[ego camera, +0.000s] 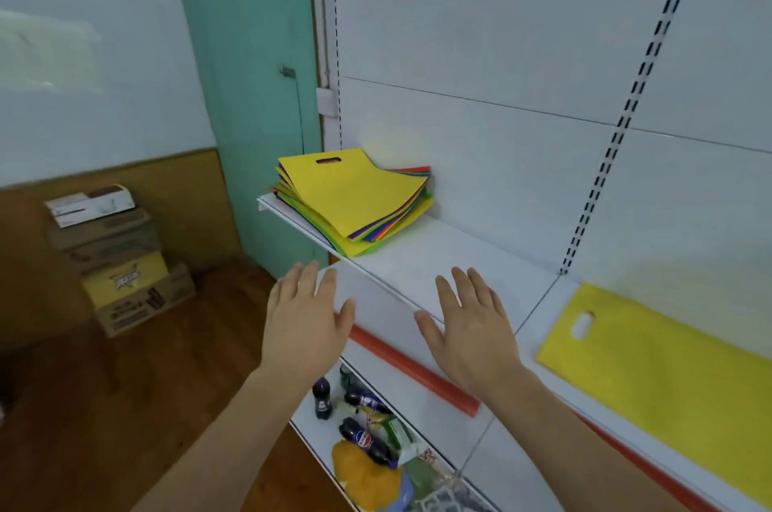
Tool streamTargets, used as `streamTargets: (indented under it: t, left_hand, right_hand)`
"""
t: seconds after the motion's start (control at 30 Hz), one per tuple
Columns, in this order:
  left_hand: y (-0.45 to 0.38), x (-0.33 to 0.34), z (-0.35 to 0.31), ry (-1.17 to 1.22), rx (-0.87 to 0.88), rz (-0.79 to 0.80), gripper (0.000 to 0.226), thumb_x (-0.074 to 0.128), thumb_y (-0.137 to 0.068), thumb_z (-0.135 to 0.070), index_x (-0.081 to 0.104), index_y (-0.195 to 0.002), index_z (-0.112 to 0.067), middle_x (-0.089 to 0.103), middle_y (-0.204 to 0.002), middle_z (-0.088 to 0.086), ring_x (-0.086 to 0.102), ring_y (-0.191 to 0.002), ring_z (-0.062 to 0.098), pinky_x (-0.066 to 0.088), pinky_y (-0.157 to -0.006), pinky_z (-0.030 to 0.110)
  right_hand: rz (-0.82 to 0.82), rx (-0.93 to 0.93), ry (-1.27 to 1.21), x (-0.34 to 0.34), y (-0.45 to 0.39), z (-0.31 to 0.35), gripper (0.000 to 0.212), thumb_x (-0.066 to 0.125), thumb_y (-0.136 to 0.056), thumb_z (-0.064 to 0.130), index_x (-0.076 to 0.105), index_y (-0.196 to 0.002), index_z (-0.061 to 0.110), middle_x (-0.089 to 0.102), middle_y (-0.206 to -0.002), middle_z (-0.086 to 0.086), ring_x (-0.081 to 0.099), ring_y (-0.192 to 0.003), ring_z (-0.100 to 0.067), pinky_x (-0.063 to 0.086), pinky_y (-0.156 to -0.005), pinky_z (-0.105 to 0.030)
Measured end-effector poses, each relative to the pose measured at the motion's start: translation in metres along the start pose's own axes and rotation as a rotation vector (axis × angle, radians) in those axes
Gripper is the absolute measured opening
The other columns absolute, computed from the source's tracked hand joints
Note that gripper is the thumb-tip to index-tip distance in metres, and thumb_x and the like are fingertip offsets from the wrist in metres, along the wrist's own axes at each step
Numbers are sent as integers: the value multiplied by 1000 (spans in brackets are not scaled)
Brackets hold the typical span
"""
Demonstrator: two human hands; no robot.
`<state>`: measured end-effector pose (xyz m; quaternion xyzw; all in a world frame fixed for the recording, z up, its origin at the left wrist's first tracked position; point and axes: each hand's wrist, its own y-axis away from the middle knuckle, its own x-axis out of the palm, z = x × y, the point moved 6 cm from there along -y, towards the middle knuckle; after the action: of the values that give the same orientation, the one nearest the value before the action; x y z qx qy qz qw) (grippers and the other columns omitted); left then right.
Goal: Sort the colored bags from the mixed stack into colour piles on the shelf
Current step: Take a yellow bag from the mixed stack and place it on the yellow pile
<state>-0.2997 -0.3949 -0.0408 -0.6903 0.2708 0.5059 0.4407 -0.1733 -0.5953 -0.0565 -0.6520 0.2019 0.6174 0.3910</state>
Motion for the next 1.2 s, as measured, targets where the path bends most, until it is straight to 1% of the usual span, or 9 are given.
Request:
streamTargets:
  t: [0.13,0.3,0.37,0.57,0.83,0.93,1.03,1.13,1.2]
  left_hand:
    - [-50,22,38,3,5,1,64,28,-107,-59,39,-160,-23,34,-168,6,24,-157,29,22,-128,48]
    - [-128,37,73,-52,32,10,63,31,-107,-58,45,-156,-21,42,-162,7,31,-153,30,27,-126,49]
    - [-163,38,81,-60,52,-13,61,36,-106,-57,50,-152,-20,46,-159,7,36,-151,29,30,-125,49]
    - [-242,61,98,-80,95,28,63,30,-107,-59,43,-157,-22,40,-164,1,27,-155,25,24,-126,48]
    - [-337,95,135,-128,182,9,68,33,-107,-57,38,-159,-15,26,-170,13,12,-159,35,13,-129,54]
    - [-364,109,150,-216,250,26,80,27,-102,-65,31,-162,-14,21,-172,12,6,-160,38,5,-128,57]
    - [-372,121,154,-218,339,34,83,22,-100,-67,38,-160,-12,34,-167,12,19,-156,38,6,-127,58]
    - [-370,125,143,-145,486,-10,64,36,-102,-55,59,-143,-12,59,-147,11,41,-140,38,17,-124,60]
    - [-366,127,136,-55,587,-43,51,43,-102,-46,65,-134,-14,67,-132,5,48,-129,34,25,-121,57]
  right_hand:
    - [-19,-11,-22,23,-70,26,87,6,-99,68,35,-163,15,26,-171,-14,14,-161,-34,19,-129,-51]
    - [-72,-19,-99,41,-152,55,77,29,-102,63,49,-155,11,44,-161,-19,33,-153,-39,32,-122,-54]
    - [-105,-35,-105,43,-185,62,75,33,-102,63,52,-153,11,45,-160,-18,35,-152,-40,33,-121,-54]
    - [-36,-3,-71,67,-257,75,71,26,-108,61,34,-164,17,29,-170,-13,15,-160,-35,19,-128,-53]
    - [88,80,37,98,-314,90,71,20,-105,67,27,-164,28,29,-169,-6,16,-159,-32,16,-126,-58]
    - [124,163,57,105,-323,90,63,20,-105,66,39,-157,35,35,-165,-2,22,-156,-30,16,-125,-58]
    - [116,291,71,105,-322,89,52,27,-106,57,47,-151,41,38,-163,0,23,-155,-29,18,-125,-56]
    - [78,504,82,102,-311,86,46,31,-105,55,56,-141,41,40,-159,-5,25,-152,-33,25,-123,-54]
    - [52,683,102,100,-299,86,47,34,-102,60,61,-131,37,41,-155,-9,32,-146,-36,36,-116,-51]
